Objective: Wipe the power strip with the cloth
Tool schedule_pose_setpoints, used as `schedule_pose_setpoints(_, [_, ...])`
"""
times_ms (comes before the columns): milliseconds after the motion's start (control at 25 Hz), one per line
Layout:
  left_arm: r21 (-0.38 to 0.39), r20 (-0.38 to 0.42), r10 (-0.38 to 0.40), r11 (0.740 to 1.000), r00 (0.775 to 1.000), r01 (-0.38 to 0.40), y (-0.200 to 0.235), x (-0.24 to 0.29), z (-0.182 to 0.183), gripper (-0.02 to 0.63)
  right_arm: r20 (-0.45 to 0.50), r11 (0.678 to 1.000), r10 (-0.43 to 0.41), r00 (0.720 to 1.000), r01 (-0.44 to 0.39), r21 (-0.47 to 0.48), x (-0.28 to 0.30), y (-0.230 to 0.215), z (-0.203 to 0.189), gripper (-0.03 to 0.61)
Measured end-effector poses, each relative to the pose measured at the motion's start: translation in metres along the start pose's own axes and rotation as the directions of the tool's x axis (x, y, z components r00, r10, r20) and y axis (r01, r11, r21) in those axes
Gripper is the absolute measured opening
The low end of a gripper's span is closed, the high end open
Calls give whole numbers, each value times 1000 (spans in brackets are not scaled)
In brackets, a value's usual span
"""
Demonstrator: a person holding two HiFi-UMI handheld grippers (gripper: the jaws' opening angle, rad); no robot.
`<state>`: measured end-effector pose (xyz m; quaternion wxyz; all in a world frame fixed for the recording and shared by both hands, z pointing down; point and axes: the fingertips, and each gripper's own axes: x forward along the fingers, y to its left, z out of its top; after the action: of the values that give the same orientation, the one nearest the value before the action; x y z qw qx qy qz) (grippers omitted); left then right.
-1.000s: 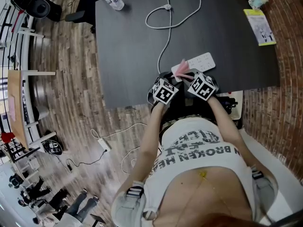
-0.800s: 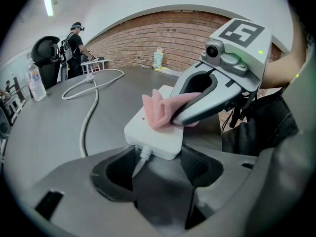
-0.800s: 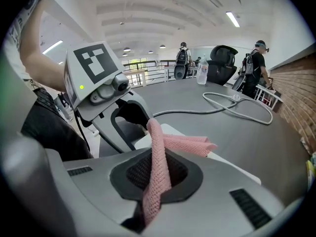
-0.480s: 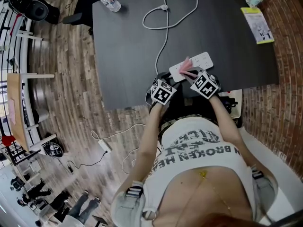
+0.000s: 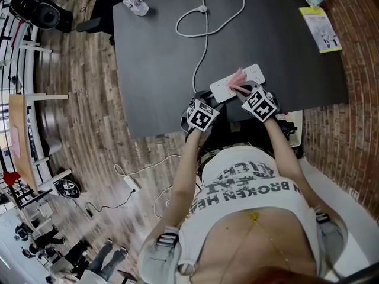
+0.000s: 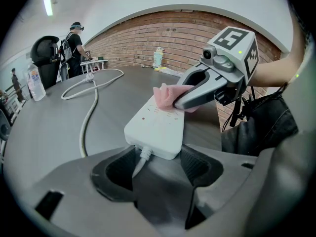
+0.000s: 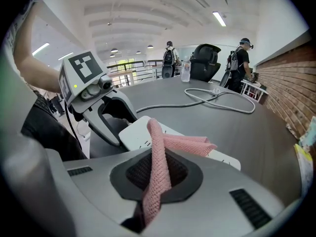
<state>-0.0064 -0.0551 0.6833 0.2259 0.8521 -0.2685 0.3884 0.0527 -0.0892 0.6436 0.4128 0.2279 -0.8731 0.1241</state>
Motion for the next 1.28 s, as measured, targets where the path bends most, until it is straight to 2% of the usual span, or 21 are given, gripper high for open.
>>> schedule_pose_setpoints(600, [5,8,2,1000,1000,-2,2,-1,0,268,1,994,-84,996,83,71,-14,-31,-17,17])
schedule_pose_setpoints(1280, [2,7,-5,1000,1000,5,2,-5,-2,268,-16,983,-136,991,137,119,-30,-49,-28,17])
